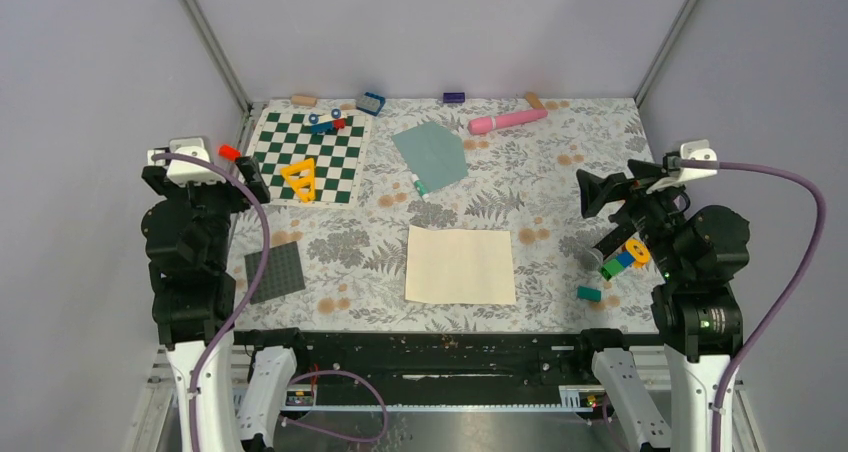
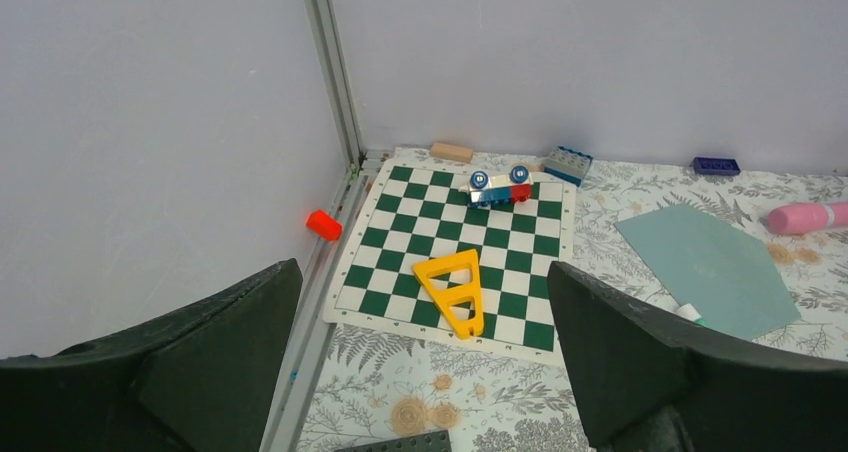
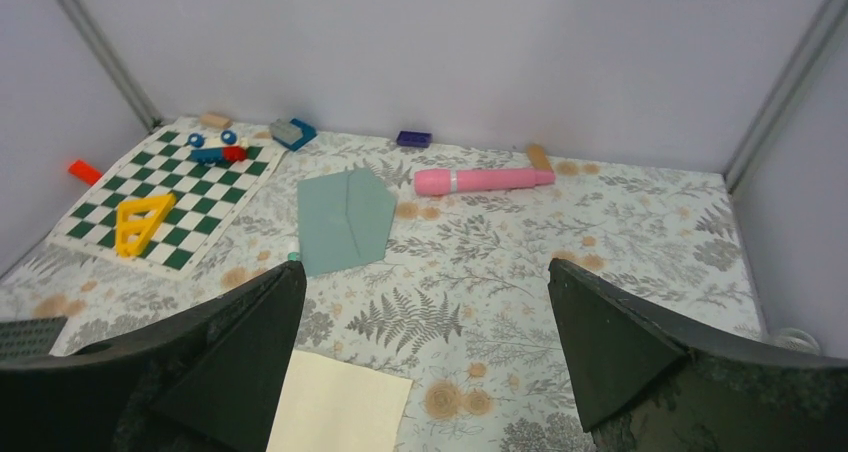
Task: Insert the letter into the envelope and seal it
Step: Pick up the solid glue from the center of the board.
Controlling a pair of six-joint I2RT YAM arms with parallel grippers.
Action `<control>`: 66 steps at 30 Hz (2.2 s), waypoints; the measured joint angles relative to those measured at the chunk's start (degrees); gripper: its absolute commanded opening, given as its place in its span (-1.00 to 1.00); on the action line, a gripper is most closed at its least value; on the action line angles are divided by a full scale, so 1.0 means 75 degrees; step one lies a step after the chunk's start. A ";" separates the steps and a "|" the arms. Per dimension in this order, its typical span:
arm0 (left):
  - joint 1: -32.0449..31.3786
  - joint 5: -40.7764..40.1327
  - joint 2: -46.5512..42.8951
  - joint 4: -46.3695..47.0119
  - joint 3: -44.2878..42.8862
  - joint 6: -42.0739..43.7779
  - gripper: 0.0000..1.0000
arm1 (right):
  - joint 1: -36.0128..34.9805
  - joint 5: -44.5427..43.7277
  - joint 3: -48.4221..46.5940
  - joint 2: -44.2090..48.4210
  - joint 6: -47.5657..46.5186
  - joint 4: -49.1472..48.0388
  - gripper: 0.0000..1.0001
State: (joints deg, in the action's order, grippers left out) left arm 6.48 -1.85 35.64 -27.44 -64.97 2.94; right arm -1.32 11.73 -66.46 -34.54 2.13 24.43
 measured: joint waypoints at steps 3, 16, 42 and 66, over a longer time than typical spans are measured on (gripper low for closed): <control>0.0044 0.0035 0.0017 0.0015 0.0073 0.0003 0.97 | 0.0000 0.0434 0.0315 -0.0012 -0.0076 -0.0248 0.97; 0.0082 0.1102 0.0064 0.0117 0.0481 0.0408 0.97 | 0.0000 0.1192 0.1687 0.0000 -0.0137 -0.1142 0.97; 0.0085 0.2681 0.0291 0.0020 0.1781 0.0807 0.97 | -0.0003 0.1431 0.1084 -0.2512 0.0799 -0.1116 0.74; 0.0259 0.3229 0.0297 0.0020 0.1982 0.0810 0.97 | -0.4403 -0.1061 -0.3952 -0.9515 -0.0804 -0.0233 0.48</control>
State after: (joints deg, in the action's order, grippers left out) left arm 8.43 22.37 37.87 -27.29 -50.11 9.02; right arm -34.35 3.77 -96.09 -105.91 -3.90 22.68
